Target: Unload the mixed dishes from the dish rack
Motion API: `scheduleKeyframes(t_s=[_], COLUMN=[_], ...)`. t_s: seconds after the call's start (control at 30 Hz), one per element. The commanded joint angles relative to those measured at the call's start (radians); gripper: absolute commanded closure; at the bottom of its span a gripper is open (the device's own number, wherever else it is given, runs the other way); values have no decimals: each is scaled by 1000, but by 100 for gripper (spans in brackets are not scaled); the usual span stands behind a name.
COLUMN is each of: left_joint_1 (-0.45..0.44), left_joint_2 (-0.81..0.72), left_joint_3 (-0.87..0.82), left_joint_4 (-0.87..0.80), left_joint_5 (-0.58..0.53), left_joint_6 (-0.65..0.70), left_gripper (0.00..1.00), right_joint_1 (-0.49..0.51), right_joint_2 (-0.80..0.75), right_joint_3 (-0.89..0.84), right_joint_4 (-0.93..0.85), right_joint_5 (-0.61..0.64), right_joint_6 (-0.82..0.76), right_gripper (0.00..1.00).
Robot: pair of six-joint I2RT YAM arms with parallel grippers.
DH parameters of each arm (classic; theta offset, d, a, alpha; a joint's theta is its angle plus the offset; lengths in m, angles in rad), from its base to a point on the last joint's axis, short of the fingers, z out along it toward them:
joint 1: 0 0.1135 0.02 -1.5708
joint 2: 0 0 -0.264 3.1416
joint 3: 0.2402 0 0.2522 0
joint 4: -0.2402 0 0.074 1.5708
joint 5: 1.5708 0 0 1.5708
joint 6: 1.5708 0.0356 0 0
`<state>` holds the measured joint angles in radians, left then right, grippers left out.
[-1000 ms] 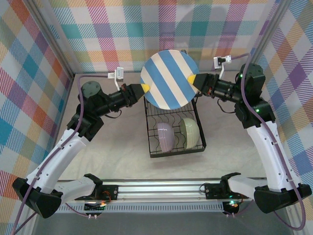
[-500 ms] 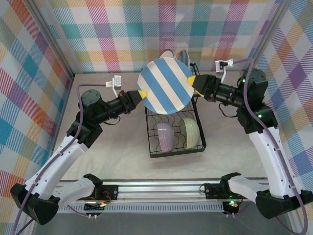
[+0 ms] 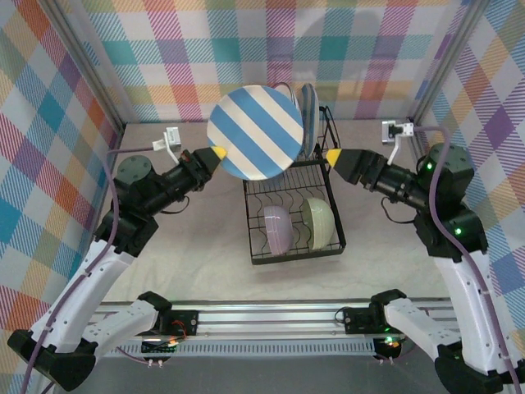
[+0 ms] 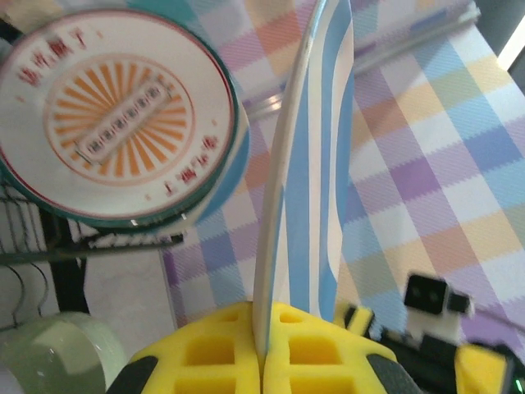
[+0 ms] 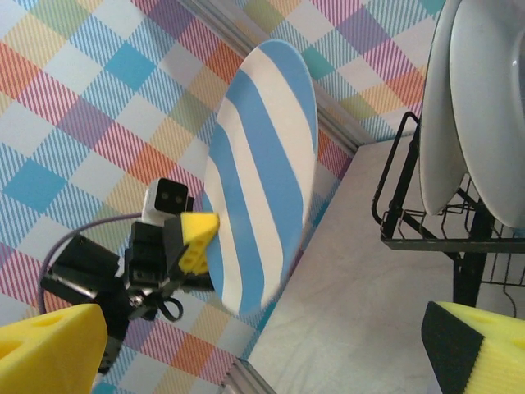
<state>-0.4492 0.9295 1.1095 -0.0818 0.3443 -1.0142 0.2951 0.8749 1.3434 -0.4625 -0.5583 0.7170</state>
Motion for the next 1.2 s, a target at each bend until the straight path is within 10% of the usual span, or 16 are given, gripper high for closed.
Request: scheduleKeyframes(t_s=[0.0,0.5,1.17], left_joint_1=[70,512,610], left_joint_2=[11,316,896], left_joint_3=[85,22,-8], left_joint_4=[-16,204,584], left_joint_5=[-26,192,196], left_joint_6=[-11,-120,-12], left_gripper=[100,100,100], right_joint_1=[1,1,2], right_joint_2=[-44,-92,-99], right_joint_3=[-30,-195,-323], right_joint_4=[-34,27,99], right_joint_5=[27,107,7], right_joint_6=[-89,-205,-234], right_gripper=[1,1,1])
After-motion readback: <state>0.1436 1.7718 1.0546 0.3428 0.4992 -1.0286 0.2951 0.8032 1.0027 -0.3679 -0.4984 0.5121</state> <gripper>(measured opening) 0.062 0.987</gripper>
